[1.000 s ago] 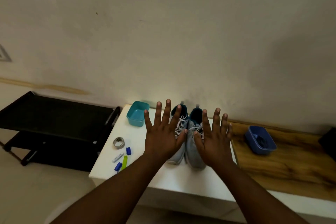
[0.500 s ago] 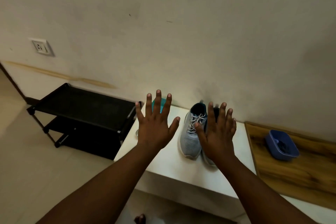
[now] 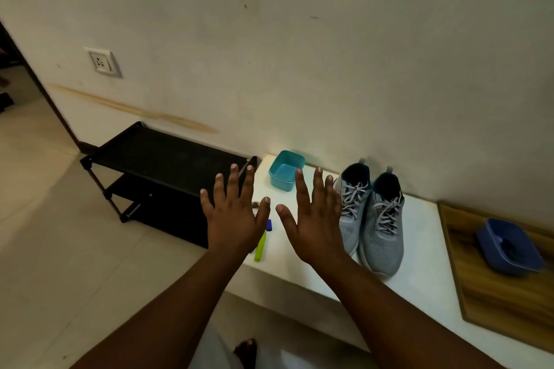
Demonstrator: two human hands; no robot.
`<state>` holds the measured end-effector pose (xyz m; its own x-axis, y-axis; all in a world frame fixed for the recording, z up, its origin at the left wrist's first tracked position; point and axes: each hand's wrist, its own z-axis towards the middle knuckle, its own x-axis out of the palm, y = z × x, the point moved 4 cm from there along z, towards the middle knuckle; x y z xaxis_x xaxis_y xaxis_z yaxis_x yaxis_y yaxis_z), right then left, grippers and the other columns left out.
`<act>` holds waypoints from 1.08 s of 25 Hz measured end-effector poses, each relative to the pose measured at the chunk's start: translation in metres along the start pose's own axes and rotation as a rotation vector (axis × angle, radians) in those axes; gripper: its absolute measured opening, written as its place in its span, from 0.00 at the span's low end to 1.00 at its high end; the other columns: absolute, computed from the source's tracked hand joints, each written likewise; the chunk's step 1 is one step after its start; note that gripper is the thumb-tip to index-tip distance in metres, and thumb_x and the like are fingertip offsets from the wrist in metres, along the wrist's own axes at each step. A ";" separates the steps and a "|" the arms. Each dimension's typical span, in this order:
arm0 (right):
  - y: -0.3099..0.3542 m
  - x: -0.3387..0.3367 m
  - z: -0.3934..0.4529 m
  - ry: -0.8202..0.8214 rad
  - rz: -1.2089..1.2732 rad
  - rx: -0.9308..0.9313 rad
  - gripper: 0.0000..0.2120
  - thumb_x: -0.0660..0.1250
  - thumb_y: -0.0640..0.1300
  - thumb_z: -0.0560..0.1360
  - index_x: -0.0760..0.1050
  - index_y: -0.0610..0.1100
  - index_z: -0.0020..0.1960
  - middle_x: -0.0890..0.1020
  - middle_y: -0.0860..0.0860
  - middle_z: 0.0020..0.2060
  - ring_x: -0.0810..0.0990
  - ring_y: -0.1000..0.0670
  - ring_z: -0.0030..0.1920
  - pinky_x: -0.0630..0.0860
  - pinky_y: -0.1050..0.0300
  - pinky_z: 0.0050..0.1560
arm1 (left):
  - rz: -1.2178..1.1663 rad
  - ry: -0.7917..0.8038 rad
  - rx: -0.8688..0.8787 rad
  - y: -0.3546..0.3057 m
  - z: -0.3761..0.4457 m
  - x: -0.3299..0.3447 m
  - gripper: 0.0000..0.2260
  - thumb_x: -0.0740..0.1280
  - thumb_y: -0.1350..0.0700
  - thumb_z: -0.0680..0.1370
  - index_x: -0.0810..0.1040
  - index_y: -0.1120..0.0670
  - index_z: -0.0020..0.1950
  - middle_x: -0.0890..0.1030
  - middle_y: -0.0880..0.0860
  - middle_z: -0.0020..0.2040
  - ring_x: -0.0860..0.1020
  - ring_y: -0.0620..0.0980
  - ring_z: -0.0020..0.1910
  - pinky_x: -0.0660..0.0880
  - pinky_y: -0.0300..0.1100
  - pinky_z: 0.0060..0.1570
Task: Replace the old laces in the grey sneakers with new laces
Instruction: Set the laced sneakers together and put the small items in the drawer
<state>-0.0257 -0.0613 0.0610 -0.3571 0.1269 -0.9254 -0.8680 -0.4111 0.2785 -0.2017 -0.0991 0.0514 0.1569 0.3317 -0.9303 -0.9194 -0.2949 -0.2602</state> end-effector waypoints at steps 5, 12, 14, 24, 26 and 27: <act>0.006 0.007 -0.008 -0.015 -0.023 -0.030 0.36 0.47 0.67 0.83 0.34 0.56 0.82 0.35 0.45 0.82 0.33 0.41 0.81 0.41 0.37 0.80 | -0.013 -0.003 -0.005 -0.003 -0.006 0.006 0.34 0.36 0.32 0.79 0.42 0.43 0.83 0.47 0.52 0.84 0.49 0.58 0.82 0.48 0.65 0.77; 0.033 -0.003 -0.034 0.004 -0.043 0.003 0.35 0.41 0.68 0.81 0.33 0.56 0.82 0.35 0.45 0.82 0.35 0.40 0.82 0.40 0.38 0.80 | -0.100 -0.071 -0.055 0.033 -0.034 -0.015 0.30 0.41 0.38 0.81 0.47 0.44 0.83 0.55 0.51 0.83 0.54 0.57 0.81 0.54 0.63 0.77; 0.049 -0.003 -0.048 0.036 -0.057 -0.024 0.36 0.43 0.68 0.82 0.30 0.57 0.81 0.33 0.46 0.81 0.33 0.40 0.81 0.38 0.38 0.80 | -0.069 -0.031 -0.068 0.040 -0.049 -0.016 0.31 0.40 0.38 0.81 0.46 0.45 0.83 0.55 0.52 0.83 0.54 0.57 0.81 0.55 0.63 0.77; 0.068 0.064 -0.044 0.353 -0.070 -0.211 0.29 0.56 0.50 0.85 0.51 0.54 0.83 0.56 0.46 0.82 0.55 0.41 0.81 0.56 0.43 0.79 | -0.612 0.036 -0.587 0.085 -0.086 0.074 0.26 0.60 0.60 0.80 0.64 0.53 0.79 0.71 0.59 0.74 0.72 0.61 0.70 0.71 0.56 0.66; 0.076 0.086 -0.041 0.470 -0.107 -0.316 0.26 0.60 0.43 0.82 0.61 0.51 0.80 0.65 0.46 0.78 0.65 0.42 0.76 0.66 0.45 0.74 | -0.749 0.110 -0.765 0.096 -0.097 0.102 0.25 0.59 0.64 0.79 0.67 0.56 0.77 0.73 0.60 0.71 0.73 0.62 0.69 0.70 0.53 0.67; 0.081 0.095 -0.040 0.510 -0.138 -0.352 0.25 0.61 0.42 0.81 0.65 0.50 0.78 0.67 0.45 0.76 0.67 0.41 0.74 0.68 0.45 0.72 | -0.783 0.147 -0.805 0.099 -0.101 0.112 0.25 0.59 0.66 0.78 0.68 0.57 0.76 0.74 0.59 0.71 0.73 0.61 0.69 0.70 0.51 0.67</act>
<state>-0.1166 -0.1185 -0.0147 0.0350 -0.2102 -0.9770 -0.6978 -0.7050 0.1266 -0.2391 -0.1821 -0.1046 0.6767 0.5858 -0.4459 -0.0586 -0.5609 -0.8258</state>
